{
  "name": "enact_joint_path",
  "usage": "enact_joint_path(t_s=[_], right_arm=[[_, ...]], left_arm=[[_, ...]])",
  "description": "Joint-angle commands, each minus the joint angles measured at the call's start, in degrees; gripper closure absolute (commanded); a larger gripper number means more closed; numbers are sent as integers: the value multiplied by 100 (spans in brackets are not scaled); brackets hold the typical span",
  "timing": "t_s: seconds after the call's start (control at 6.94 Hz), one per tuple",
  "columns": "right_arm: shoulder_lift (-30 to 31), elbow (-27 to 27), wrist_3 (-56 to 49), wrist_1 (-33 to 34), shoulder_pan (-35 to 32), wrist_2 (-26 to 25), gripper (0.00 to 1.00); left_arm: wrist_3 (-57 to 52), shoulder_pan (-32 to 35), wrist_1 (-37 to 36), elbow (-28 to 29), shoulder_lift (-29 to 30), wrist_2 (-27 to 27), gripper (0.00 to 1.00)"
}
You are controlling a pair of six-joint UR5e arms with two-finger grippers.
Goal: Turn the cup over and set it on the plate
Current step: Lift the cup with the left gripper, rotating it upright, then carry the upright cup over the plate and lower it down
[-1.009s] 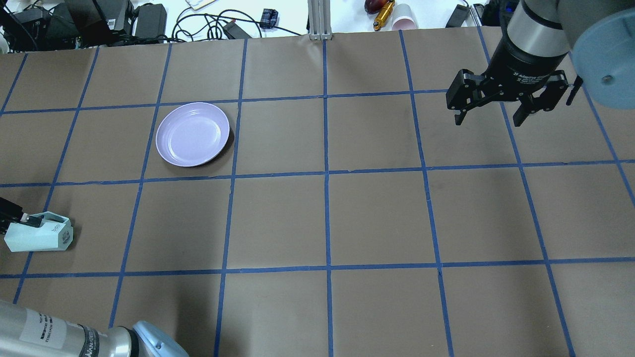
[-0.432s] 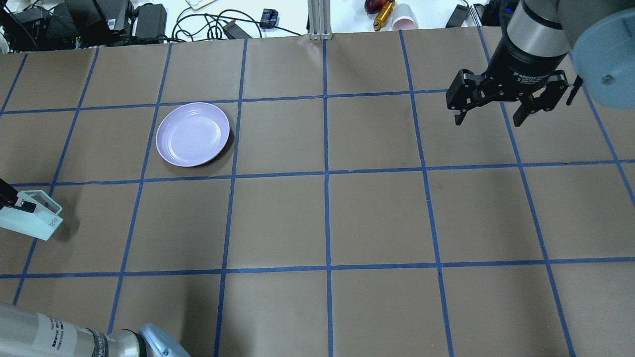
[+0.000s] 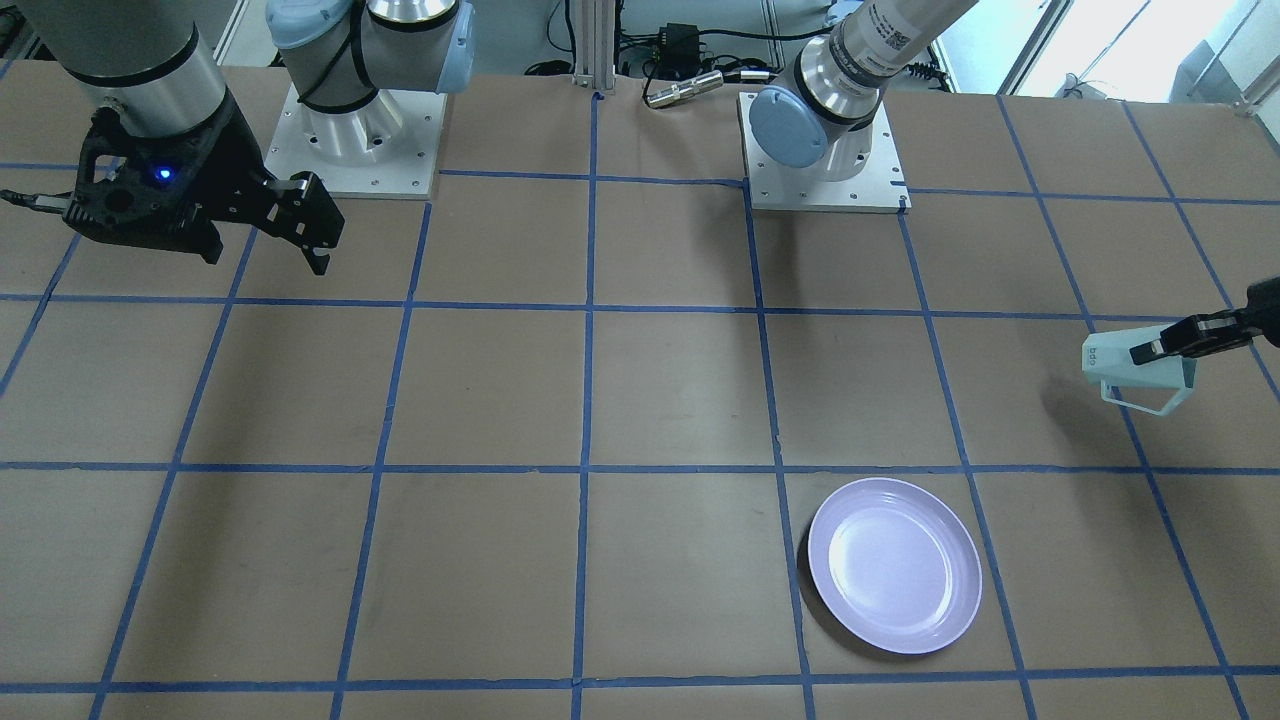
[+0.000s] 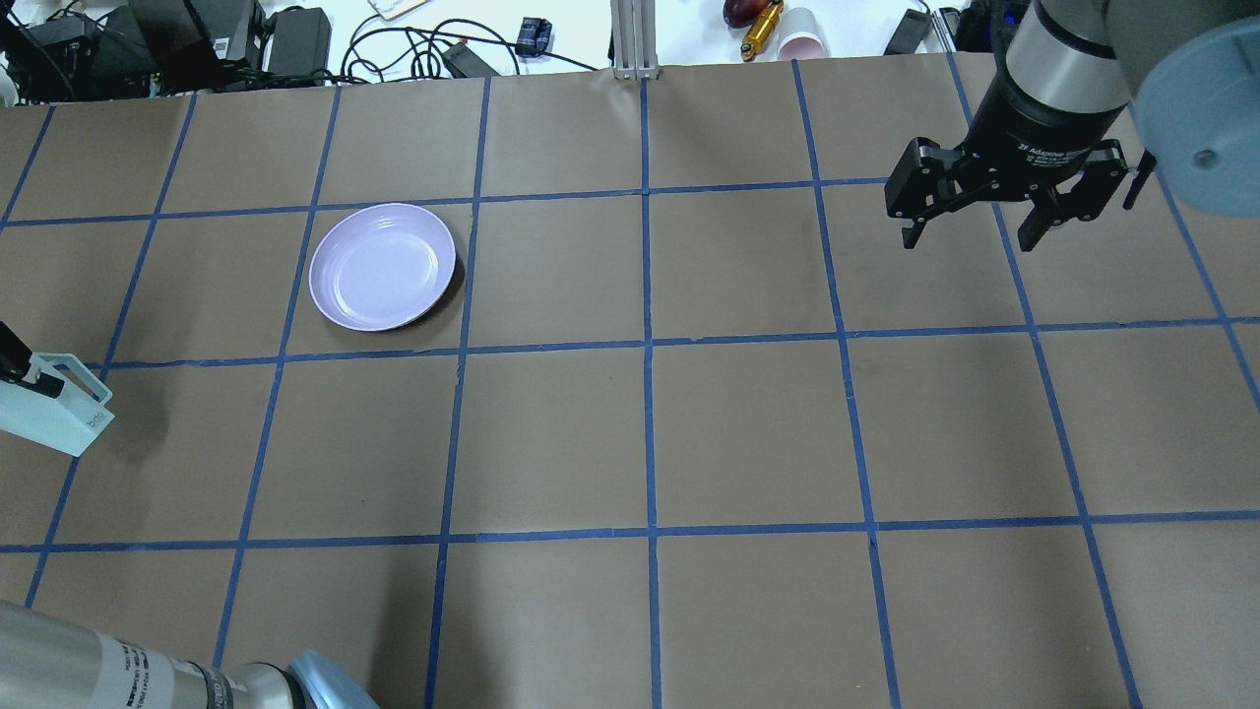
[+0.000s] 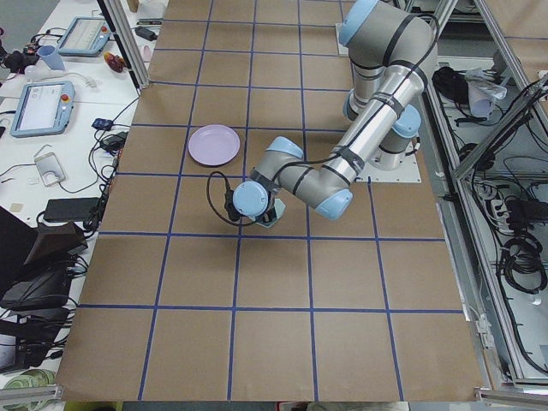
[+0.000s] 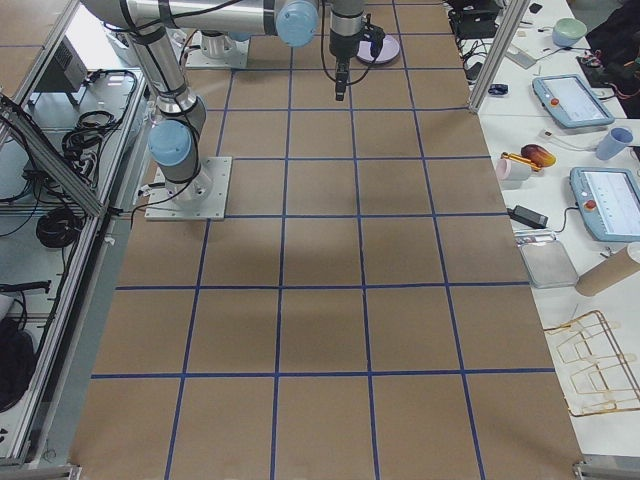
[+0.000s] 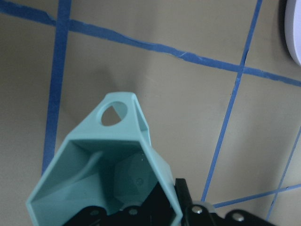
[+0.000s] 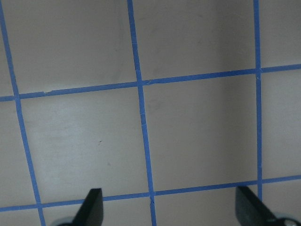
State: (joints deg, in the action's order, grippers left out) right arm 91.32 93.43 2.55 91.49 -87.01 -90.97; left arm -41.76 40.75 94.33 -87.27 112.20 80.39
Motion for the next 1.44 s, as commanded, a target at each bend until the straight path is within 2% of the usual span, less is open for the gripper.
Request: enact_joint_path(t_s=[0.0, 0.14, 0.29, 0.43, 0.72, 0.86, 1.15, 1.3], right_arm=[[0, 0, 0, 0, 0, 0, 0], [0, 0, 0, 0, 0, 0, 0], [0, 0, 0, 0, 0, 0, 0], [0, 0, 0, 0, 0, 9, 0], [0, 0, 0, 0, 0, 9, 0], [0, 0, 0, 0, 0, 9, 0], [0, 0, 0, 0, 0, 9, 0], [0, 0, 0, 0, 0, 0, 0]], left_arm=[[490, 607, -28, 219, -294, 267, 100], [676, 1027, -446, 254, -399, 406, 100], [1000, 1579, -955, 263, -444, 790, 100], [1464, 2089, -1378, 255, -462, 855, 100], [2028, 2899, -1767, 211, -558, 856, 100], [2379, 3199, -1778, 185, -593, 856, 100], [2751, 3596, -2311, 132, -471, 856, 100], [2778, 3798, -2723, 1, -384, 1369, 100]])
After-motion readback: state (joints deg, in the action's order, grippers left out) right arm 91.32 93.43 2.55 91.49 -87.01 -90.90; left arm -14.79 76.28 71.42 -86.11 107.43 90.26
